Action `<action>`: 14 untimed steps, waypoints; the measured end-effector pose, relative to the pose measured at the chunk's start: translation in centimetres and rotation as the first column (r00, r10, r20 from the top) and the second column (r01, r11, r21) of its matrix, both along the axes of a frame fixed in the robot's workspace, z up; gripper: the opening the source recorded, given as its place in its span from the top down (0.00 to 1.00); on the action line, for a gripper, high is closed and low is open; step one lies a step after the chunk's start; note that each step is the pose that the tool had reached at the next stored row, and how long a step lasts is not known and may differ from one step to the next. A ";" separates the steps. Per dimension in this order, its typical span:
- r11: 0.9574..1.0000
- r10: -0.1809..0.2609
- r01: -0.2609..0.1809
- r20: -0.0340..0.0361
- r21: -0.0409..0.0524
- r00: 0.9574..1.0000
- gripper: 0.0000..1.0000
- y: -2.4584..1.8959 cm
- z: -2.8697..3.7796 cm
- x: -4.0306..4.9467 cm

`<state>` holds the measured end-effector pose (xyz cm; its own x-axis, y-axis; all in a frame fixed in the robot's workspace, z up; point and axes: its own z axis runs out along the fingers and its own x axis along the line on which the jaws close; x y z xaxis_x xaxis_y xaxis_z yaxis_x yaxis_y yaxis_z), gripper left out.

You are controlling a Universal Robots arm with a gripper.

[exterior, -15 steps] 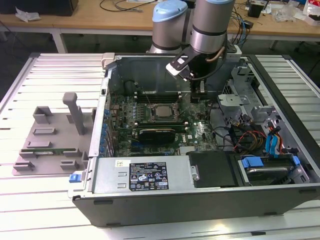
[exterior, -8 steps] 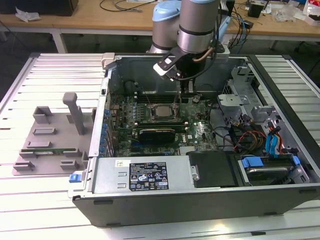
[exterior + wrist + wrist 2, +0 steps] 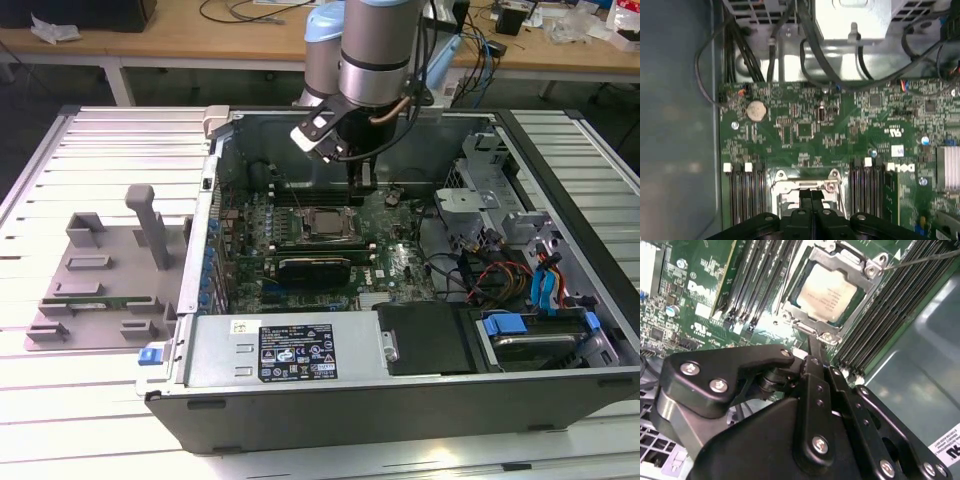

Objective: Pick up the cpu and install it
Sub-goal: 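Close the cpu cover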

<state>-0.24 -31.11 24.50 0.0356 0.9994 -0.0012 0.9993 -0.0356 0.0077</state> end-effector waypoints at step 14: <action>1.000 0.001 -0.001 -0.001 0.000 1.000 0.89 -0.09 -0.59 -2.81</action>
